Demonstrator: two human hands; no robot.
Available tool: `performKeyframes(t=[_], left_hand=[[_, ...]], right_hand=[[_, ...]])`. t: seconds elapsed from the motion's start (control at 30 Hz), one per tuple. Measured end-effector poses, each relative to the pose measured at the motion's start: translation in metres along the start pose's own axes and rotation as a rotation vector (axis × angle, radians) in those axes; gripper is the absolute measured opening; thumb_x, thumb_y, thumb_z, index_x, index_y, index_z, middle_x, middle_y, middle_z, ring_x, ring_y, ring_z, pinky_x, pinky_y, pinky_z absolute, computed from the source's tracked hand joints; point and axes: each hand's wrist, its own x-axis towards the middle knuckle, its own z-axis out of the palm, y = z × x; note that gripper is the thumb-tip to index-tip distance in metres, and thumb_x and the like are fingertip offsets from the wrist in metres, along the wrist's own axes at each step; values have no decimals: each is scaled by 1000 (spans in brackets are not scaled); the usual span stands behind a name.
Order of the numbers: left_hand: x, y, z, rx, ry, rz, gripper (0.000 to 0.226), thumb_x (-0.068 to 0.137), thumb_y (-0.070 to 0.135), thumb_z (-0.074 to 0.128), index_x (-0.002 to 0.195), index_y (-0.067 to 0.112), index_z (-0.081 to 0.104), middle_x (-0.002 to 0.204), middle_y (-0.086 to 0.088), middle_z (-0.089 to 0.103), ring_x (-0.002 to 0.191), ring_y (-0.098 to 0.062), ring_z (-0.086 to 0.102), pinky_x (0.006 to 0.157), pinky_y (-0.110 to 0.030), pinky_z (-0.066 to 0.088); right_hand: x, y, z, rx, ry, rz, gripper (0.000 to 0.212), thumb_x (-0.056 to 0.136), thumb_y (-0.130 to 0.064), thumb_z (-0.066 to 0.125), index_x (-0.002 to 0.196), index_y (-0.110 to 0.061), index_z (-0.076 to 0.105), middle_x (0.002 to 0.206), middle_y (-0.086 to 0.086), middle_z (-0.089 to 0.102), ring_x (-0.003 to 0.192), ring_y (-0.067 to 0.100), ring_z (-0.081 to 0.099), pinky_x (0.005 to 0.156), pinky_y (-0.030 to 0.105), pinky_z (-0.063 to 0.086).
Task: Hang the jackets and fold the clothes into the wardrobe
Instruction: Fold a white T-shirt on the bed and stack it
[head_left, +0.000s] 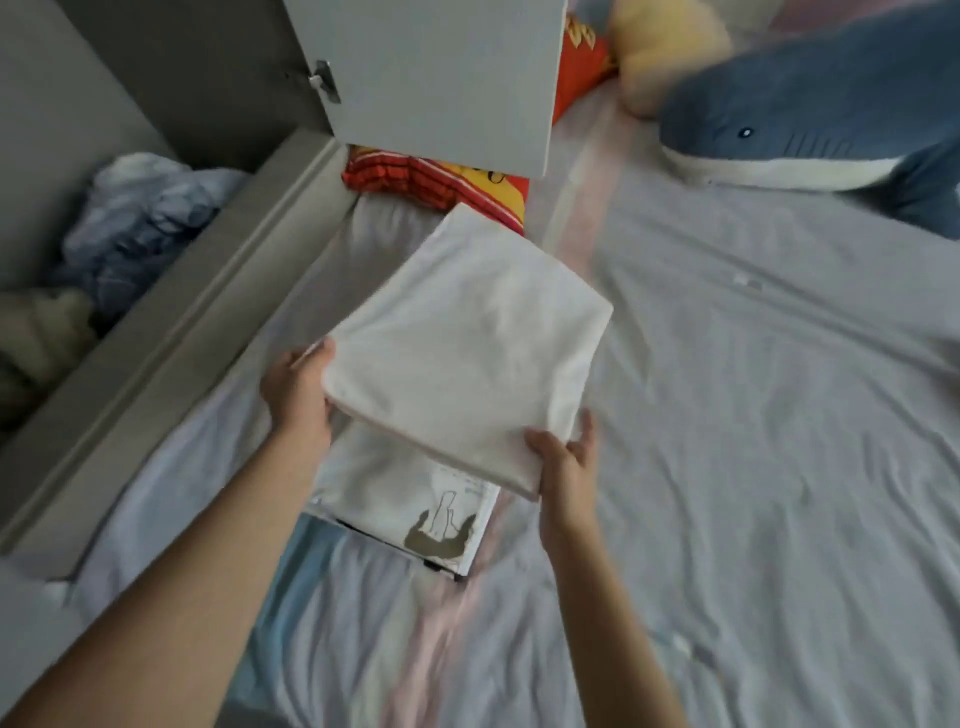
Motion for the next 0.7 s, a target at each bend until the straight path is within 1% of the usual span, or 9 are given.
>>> performKeyframes(t=[0.07, 0.1, 0.2, 0.27, 0.37, 0.47, 0.53, 0.63, 0.7], left_hand=[[11, -46, -40, 198, 222, -32, 15, 84, 12, 69, 89, 0, 62, 88, -9, 64, 83, -19, 59, 59, -24, 46], [15, -68, -61, 236, 254, -99, 22, 84, 17, 70, 97, 1, 62, 96, -12, 62, 89, -21, 59, 61, -26, 48], [28, -115, -102, 171, 159, -350, 34, 85, 30, 70, 112, 12, 57, 113, -8, 60, 102, -24, 59, 66, -36, 52], [32, -118, -107, 134, 45, -411, 42, 88, 34, 66, 123, 13, 56, 123, -7, 61, 110, -23, 59, 69, -39, 54], [33, -100, -103, 35, -34, -399, 26, 97, 27, 52, 119, 14, 53, 109, -6, 64, 95, -20, 64, 71, -37, 55], [32, -87, -105, -104, -53, -345, 9, 97, 20, 48, 102, 17, 55, 97, -4, 67, 82, -17, 67, 70, -32, 56], [27, -96, -119, -35, -10, -347, 7, 98, 20, 48, 99, 18, 55, 93, -1, 69, 79, -14, 67, 65, -28, 57], [23, -117, -138, 96, 9, -421, 18, 98, 24, 50, 115, 18, 50, 104, 1, 63, 82, -9, 64, 62, -26, 53], [25, -120, -142, 112, 14, -420, 10, 98, 19, 50, 108, 18, 51, 98, 3, 62, 80, -8, 62, 62, -24, 53]], right_hand=[[-3, 59, 4, -91, -20, 226, 51, 79, -4, 62, 126, -11, 42, 101, 7, 61, 82, 15, 60, 66, 22, 51], [-4, 89, 1, -158, -42, 305, 49, 75, -12, 64, 122, -7, 49, 104, 11, 63, 87, 20, 60, 68, 26, 51], [-1, 145, -15, -306, -27, 401, 33, 88, -16, 63, 118, -4, 57, 111, 14, 65, 97, 28, 63, 80, 40, 52], [4, 144, -20, -319, -37, 394, 20, 93, -13, 57, 112, -6, 58, 102, 9, 66, 92, 25, 62, 81, 40, 51], [3, 133, -18, -269, -130, 375, 11, 94, -8, 53, 99, -13, 61, 87, 1, 65, 81, 16, 60, 74, 35, 48], [-6, 129, -19, -277, -180, 347, 12, 79, -16, 64, 91, -13, 65, 88, 2, 66, 82, 17, 59, 74, 33, 47], [-12, 133, -19, -331, -173, 341, 15, 73, -17, 65, 88, -15, 67, 86, 1, 68, 82, 16, 61, 74, 30, 49], [-9, 131, -16, -336, -124, 371, 28, 67, -18, 62, 94, -12, 65, 86, 3, 65, 83, 20, 59, 70, 30, 48], [1, 122, -16, -301, -104, 388, 27, 72, -16, 63, 98, -9, 61, 87, 7, 63, 82, 20, 60, 67, 28, 50]])
